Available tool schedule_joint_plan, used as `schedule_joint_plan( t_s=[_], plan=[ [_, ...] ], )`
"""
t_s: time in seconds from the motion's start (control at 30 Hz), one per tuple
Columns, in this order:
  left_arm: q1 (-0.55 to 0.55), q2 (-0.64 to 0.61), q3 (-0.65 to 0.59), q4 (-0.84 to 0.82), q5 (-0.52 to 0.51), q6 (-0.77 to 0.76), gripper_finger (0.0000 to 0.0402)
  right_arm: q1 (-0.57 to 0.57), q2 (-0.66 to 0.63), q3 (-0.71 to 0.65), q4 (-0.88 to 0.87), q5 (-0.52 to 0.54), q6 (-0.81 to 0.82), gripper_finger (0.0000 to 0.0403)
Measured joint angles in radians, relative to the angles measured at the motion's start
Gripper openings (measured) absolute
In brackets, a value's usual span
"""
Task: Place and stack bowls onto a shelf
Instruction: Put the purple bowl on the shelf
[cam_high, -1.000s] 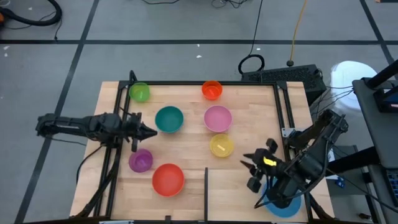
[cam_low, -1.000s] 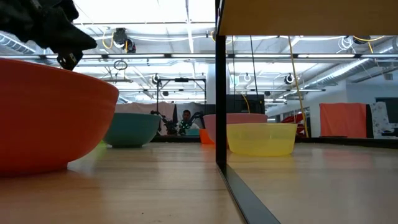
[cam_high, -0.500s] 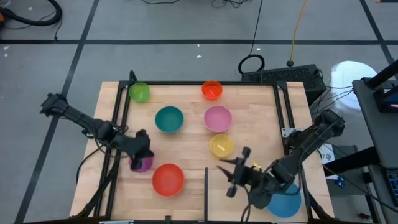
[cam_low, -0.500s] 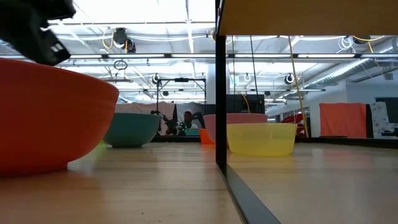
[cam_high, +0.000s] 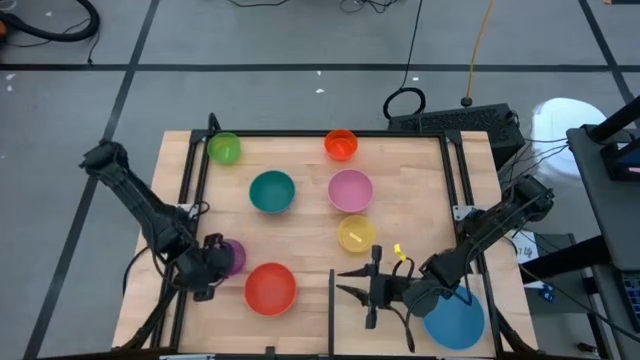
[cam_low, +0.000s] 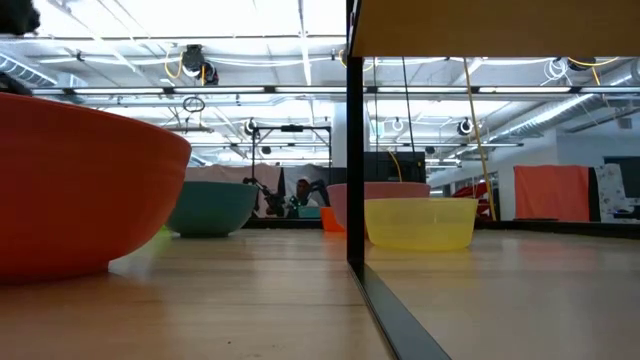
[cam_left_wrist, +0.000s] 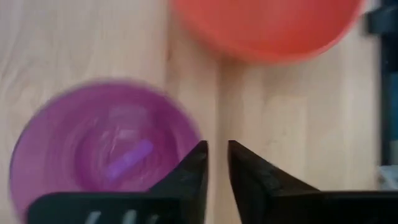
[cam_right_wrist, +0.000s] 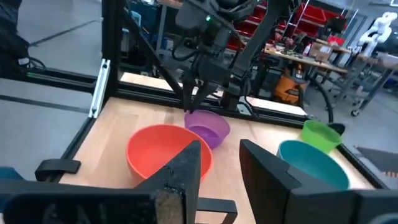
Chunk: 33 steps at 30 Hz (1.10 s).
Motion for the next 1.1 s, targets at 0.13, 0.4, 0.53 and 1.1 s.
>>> schedule_joint_plan(
  t_s=[0.13, 0.4, 0.53, 1.1],
  plan=[
    [-0.046, 0.058, 0.000, -0.007, -0.035, -0.035, 0.0154, 0.000, 0.000, 0.000, -0.002, 0.000, -0.024, 0.0105],
    [-0.073, 0.179, -0.001, -0.007, -0.048, -0.038, 0.0223, -0.006, 0.000, 0.000, -0.007, 0.000, -0.038, 0.0105],
    [-0.077, 0.219, -0.001, 0.005, -0.048, -0.019, 0.0176, -0.010, 0.000, 0.000, -0.007, 0.000, -0.041, 0.0105],
    [-0.024, 0.212, 0.212, -0.379, -0.074, 0.141, 0.0008, -0.026, 0.000, 0.000, 0.004, 0.000, -0.008, 0.0105]
  ],
)
